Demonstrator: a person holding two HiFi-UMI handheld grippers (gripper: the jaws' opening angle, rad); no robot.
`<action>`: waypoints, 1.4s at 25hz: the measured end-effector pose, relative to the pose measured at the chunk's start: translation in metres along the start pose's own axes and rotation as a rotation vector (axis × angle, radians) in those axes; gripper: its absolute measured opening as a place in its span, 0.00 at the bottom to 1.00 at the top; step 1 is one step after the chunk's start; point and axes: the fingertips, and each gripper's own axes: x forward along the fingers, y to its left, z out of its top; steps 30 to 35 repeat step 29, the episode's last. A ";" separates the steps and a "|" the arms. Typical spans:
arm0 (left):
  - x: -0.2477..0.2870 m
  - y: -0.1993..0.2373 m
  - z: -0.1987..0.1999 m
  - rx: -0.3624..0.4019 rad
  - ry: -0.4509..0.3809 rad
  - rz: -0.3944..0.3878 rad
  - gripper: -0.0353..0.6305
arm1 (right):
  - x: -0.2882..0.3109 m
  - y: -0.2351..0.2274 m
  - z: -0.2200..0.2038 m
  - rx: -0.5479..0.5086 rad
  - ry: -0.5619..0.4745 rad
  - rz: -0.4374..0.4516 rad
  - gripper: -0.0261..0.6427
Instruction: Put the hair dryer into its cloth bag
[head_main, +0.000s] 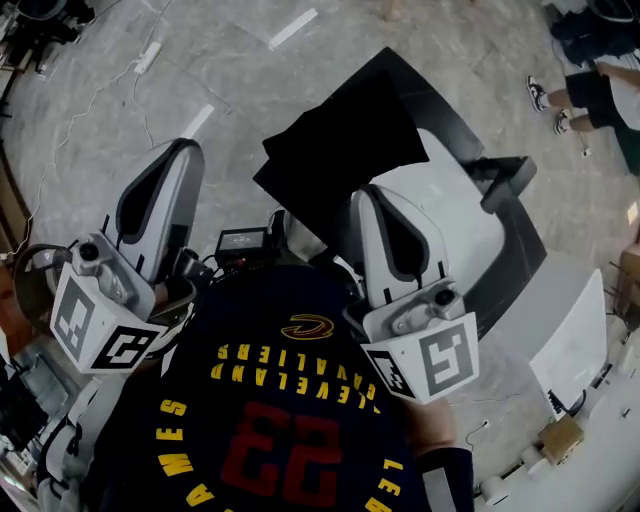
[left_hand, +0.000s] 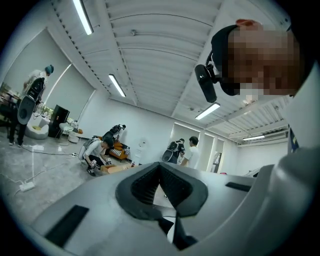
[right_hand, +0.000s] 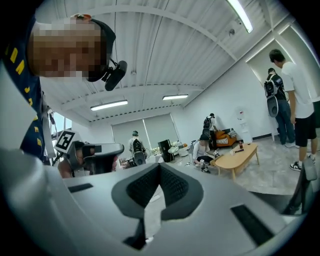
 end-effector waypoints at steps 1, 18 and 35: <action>0.000 0.000 0.001 0.009 -0.002 0.000 0.06 | 0.002 0.001 -0.002 -0.002 0.007 0.005 0.05; 0.019 0.003 0.000 0.020 0.015 -0.039 0.06 | 0.015 -0.004 -0.005 -0.014 0.030 -0.014 0.05; 0.020 0.004 -0.006 0.015 0.031 -0.050 0.06 | 0.016 -0.005 -0.010 0.000 0.041 -0.025 0.05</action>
